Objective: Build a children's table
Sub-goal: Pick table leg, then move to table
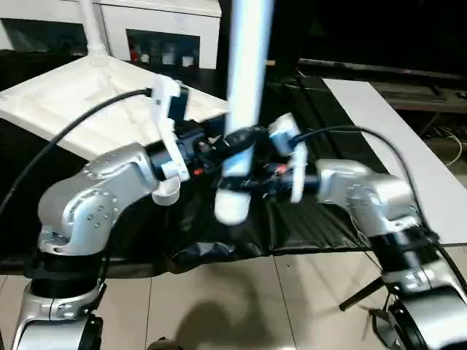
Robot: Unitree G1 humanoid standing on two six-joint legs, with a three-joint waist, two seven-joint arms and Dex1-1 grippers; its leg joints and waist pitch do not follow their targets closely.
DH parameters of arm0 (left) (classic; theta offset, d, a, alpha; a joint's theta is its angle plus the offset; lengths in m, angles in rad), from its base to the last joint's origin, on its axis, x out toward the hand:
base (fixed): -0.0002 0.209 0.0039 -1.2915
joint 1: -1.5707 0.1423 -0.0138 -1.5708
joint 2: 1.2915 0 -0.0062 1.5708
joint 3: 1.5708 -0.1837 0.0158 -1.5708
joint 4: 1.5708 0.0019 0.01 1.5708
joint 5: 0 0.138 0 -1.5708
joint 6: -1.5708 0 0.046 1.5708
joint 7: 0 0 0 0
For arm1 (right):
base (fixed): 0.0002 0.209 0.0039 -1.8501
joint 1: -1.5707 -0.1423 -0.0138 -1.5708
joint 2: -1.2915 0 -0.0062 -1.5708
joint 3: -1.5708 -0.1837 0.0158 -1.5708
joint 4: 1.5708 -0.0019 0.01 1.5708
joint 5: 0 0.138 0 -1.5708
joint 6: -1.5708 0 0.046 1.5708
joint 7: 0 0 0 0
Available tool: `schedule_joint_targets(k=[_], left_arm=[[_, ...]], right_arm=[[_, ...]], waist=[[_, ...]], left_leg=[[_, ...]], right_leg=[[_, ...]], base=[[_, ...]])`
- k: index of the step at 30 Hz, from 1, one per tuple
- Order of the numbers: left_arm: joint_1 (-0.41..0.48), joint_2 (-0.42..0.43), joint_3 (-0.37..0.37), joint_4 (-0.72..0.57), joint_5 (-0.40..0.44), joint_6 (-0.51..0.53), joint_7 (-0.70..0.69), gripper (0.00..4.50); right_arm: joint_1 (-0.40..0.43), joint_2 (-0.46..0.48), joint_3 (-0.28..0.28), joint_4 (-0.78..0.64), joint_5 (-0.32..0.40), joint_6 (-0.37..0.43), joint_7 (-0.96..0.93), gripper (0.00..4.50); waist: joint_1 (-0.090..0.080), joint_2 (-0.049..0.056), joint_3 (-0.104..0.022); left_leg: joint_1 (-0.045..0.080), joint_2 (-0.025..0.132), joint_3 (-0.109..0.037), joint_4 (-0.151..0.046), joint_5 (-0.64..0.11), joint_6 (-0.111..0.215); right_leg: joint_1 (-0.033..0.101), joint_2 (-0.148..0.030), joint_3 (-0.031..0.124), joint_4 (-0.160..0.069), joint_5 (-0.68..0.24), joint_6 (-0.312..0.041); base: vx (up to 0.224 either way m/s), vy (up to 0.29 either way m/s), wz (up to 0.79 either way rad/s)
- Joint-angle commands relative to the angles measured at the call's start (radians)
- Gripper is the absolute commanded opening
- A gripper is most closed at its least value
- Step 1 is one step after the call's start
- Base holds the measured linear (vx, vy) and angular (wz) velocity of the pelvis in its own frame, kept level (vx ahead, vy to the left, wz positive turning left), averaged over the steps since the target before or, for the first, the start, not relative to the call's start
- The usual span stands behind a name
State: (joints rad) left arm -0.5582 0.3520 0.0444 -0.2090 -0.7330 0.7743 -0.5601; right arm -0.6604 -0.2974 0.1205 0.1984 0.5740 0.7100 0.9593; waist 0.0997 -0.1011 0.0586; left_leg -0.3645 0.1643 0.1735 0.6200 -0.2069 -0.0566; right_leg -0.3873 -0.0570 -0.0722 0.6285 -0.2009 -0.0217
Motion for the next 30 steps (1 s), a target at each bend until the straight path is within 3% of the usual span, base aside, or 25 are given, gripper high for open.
schedule_joint_targets(k=[1,3,4,5,6,9,10,12,13,14,15,16,17,18,20,21,22,23,24,25,26,27,28,29,30], left_arm=[[0.029,0.014,-0.004,-0.016,0.075,-0.019,0.064,3.75],[0.045,0.016,-0.005,-0.032,0.104,-0.025,0.099,3.75],[0.072,0.004,0.001,-0.055,0.162,-0.063,0.166,3.75],[0.072,0.004,0.001,-0.055,0.162,-0.063,0.166,3.75],[0.111,-0.006,0.002,-0.072,0.250,-0.102,0.253,3.75],[0.223,-0.029,-0.005,-0.087,0.422,-0.226,0.406,3.75],[0.250,-0.036,-0.005,-0.086,0.457,-0.258,0.438,3.75],[0.299,-0.051,0.008,-0.088,0.488,-0.280,0.483,3.75],[0.323,-0.056,0.011,-0.091,0.513,-0.297,0.511,3.75],[0.325,-0.057,0.012,-0.091,0.514,-0.297,0.514,3.75],[0.355,-0.071,0.019,-0.097,0.548,-0.313,0.564,3.75],[0.359,-0.074,0.021,-0.097,0.556,-0.323,0.573,3.75],[0.361,-0.080,0.028,-0.092,0.563,-0.333,0.589,3.75],[0.367,-0.092,0.034,-0.079,0.586,-0.369,0.606,3.75],[0.374,-0.085,0.027,-0.067,0.604,-0.389,0.606,3.75],[0.380,-0.075,0.018,-0.058,0.614,-0.400,0.596,3.75],[0.384,-0.079,0.015,-0.053,0.620,-0.414,0.594,3.75],[0.385,-0.081,0.015,-0.053,0.622,-0.417,0.596,3.75],[0.386,-0.086,0.015,-0.051,0.629,-0.426,0.602,3.75],[0.386,-0.089,0.016,-0.045,0.640,-0.440,0.606,3.75],[0.385,-0.090,0.016,-0.043,0.643,-0.445,0.608,3.75],[0.384,-0.092,0.015,-0.039,0.647,-0.452,0.610,3.75],[0.384,-0.095,0.014,-0.035,0.651,-0.463,0.607,3.75],[0.384,-0.096,0.014,-0.033,0.655,-0.469,0.608,3.75],[0.384,-0.098,0.014,-0.030,0.660,-0.478,0.609,3.75]], right_arm=[[0.005,-0.024,-0.076,0.035,-0.101,-0.105,-0.154,1.91],[0.015,-0.028,-0.089,0.046,-0.141,-0.139,-0.213,1.91],[0.038,-0.037,-0.092,0.038,-0.209,-0.206,-0.290,1.91],[0.038,-0.037,-0.092,0.038,-0.209,-0.206,-0.290,1.91],[0.085,-0.041,-0.096,-0.008,-0.298,-0.257,-0.405,1.91],[0.214,-0.010,-0.109,-0.148,-0.407,-0.303,-0.587,1.91],[0.248,0.000,-0.108,-0.180,-0.433,-0.332,-0.619,1.91],[0.310,0.046,-0.133,-0.220,-0.435,-0.334,-0.681,1.91],[0.342,0.077,-0.150,-0.232,-0.428,-0.338,-0.714,1.91],[0.345,0.079,-0.151,-0.233,-0.428,-0.340,-0.716,1.91],[0.410,0.127,-0.164,-0.241,-0.428,-0.408,-0.756,1.91],[0.421,0.136,-0.166,-0.241,-0.423,-0.420,-0.759,1.91],[0.432,0.148,-0.165,-0.240,-0.416,-0.431,-0.759,1.91],[0.448,0.172,-0.157,-0.250,-0.398,-0.430,-0.772,1.91],[0.452,0.189,-0.154,-0.256,-0.379,-0.416,-0.774,1.91],[0.455,0.202,-0.152,-0.260,-0.361,-0.407,-0.769,1.91],[0.458,0.205,-0.146,-0.265,-0.362,-0.407,-0.765,1.91],[0.458,0.205,-0.145,-0.266,-0.363,-0.407,-0.763,1.91],[0.460,0.206,-0.140,-0.269,-0.367,-0.408,-0.760,1.91],[0.461,0.213,-0.140,-0.269,-0.374,-0.407,-0.761,1.91],[0.461,0.216,-0.142,-0.268,-0.376,-0.409,-0.762,1.91],[0.462,0.222,-0.145,-0.265,-0.379,-0.416,-0.762,1.91],[0.461,0.222,-0.142,-0.260,-0.384,-0.426,-0.763,1.91],[0.461,0.222,-0.141,-0.259,-0.385,-0.430,-0.763,1.91],[0.460,0.222,-0.139,-0.257,-0.384,-0.433,-0.764,1.91]], waist=[[0.001,0.022,-0.062],[-0.001,0.024,-0.060],[-0.001,0.020,-0.061],[0.001,0.020,-0.060],[0.003,0.018,-0.062],[0.000,0.013,-0.062],[0.004,0.008,-0.061],[0.008,0.008,-0.065],[0.012,0.012,-0.057],[0.017,0.008,-0.054],[0.035,0.006,-0.057],[0.051,0.015,-0.053],[0.055,0.033,-0.050],[0.045,0.041,-0.052],[0.024,0.050,-0.057],[-0.010,0.055,-0.060],[-0.028,0.058,-0.049],[-0.039,0.050,-0.043],[-0.048,0.043,-0.038],[-0.053,0.038,-0.039],[-0.053,0.035,-0.040],[-0.037,0.026,-0.045],[-0.007,0.030,-0.052],[-0.016,0.033,-0.041],[-0.022,0.044,-0.036]], left_leg=[[0.015,0.073,-0.026,-0.086,-0.085,-0.066],[0.014,0.073,-0.027,-0.087,-0.087,-0.080],[0.016,0.071,-0.025,-0.087,-0.100,-0.087],[0.014,0.073,-0.026,-0.087,-0.097,-0.087],[0.014,0.073,-0.025,-0.085,-0.088,-0.082],[0.010,0.073,-0.027,-0.086,-0.063,-0.070],[0.003,0.069,-0.022,-0.083,-0.066,-0.045],[-0.002,0.061,-0.018,-0.077,-0.073,0.005],[-0.010,0.058,-0.015,-0.064,-0.086,0.042],[-0.014,0.059,-0.021,-0.048,-0.098,0.059],[-0.022,0.064,-0.039,0.001,-0.102,0.080],[-0.041,0.077,-0.065,0.035,-0.101,0.081],[-0.040,0.081,-0.075,0.033,-0.100,0.078],[-0.020,0.073,-0.064,-0.032,-0.079,0.100],[0.028,0.064,-0.031,-0.073,-0.066,0.148],[0.058,0.051,-0.020,-0.092,-0.050,0.218],[0.072,0.047,0.005,-0.114,-0.136,0.241],[0.064,0.046,0.014,-0.127,-0.195,0.229],[0.064,0.041,0.041,-0.139,-0.334,0.171],[0.064,0.035,0.056,-0.132,-0.444,0.111],[0.062,0.035,0.054,-0.115,-0.465,0.089],[0.037,0.049,0.019,-0.060,-0.435,0.089],[-0.007,0.075,-0.029,-0.007,-0.312,0.110],[-0.028,0.088,-0.062,-0.005,-0.288,0.110],[-0.024,0.086,-0.069,-0.026,-0.325,0.095]], right_leg=[[0.049,-0.100,0.064,-0.060,-0.086,-0.196],[0.047,-0.100,0.064,-0.061,-0.108,-0.185],[0.047,-0.099,0.064,-0.064,-0.133,-0.171],[0.047,-0.100,0.065,-0.065,-0.131,-0.167],[0.048,-0.098,0.065,-0.064,-0.117,-0.159],[0.051,-0.093,0.065,-0.063,-0.086,-0.126],[0.054,-0.105,0.073,-0.070,-0.094,-0.110],[0.064,-0.128,0.085,-0.078,-0.151,-0.121],[0.064,-0.159,0.106,-0.102,-0.213,-0.136],[0.069,-0.188,0.121,-0.118,-0.273,-0.137],[0.078,-0.251,0.162,-0.143,-0.380,-0.145],[0.082,-0.294,0.188,-0.159,-0.419,-0.171],[0.077,-0.292,0.184,-0.162,-0.422,-0.191],[0.065,-0.197,0.122,-0.137,-0.379,-0.210],[0.030,-0.115,0.071,-0.102,-0.288,-0.192],[0.004,-0.057,0.027,-0.063,-0.211,-0.157],[-0.026,-0.037,-0.003,-0.054,-0.213,-0.121],[-0.022,-0.034,-0.011,-0.051,-0.223,-0.107],[-0.027,-0.044,-0.014,-0.062,-0.269,-0.082],[-0.022,-0.081,0.002,-0.094,-0.343,-0.056],[-0.018,-0.113,0.024,-0.118,-0.378,-0.042],[0.018,-0.215,0.090,-0.172,-0.448,-0.013],[0.064,-0.316,0.152,-0.202,-0.523,0.001],[0.069,-0.327,0.144,-0.216,-0.618,-0.009],[0.068,-0.298,0.115,-0.215,-0.668,-0.007]], base=[[0.000,0.000,0.00],[0.000,0.000,0.00],[0.000,0.000,0.00],[0.000,0.000,0.00],[0.000,0.000,0.00],[0.000,0.000,0.00],[0.000,0.000,0.00],[0.000,0.000,0.00],[0.000,0.000,0.00],[0.000,0.000,0.00],[-0.010,0.058,-0.05],[-0.010,0.058,-0.05],[-0.012,0.103,-0.06],[-0.022,0.149,0.02],[-0.030,0.160,0.05],[-0.045,0.182,0.14],[-0.045,0.182,0.14],[-0.049,0.176,0.25],[-0.058,0.144,0.27],[-0.058,0.144,0.27],[-0.060,0.129,0.20],[-0.019,0.171,-0.01],[-0.019,0.171,-0.01],[-0.024,0.215,-0.25],[-0.067,0.215,-0.27]])
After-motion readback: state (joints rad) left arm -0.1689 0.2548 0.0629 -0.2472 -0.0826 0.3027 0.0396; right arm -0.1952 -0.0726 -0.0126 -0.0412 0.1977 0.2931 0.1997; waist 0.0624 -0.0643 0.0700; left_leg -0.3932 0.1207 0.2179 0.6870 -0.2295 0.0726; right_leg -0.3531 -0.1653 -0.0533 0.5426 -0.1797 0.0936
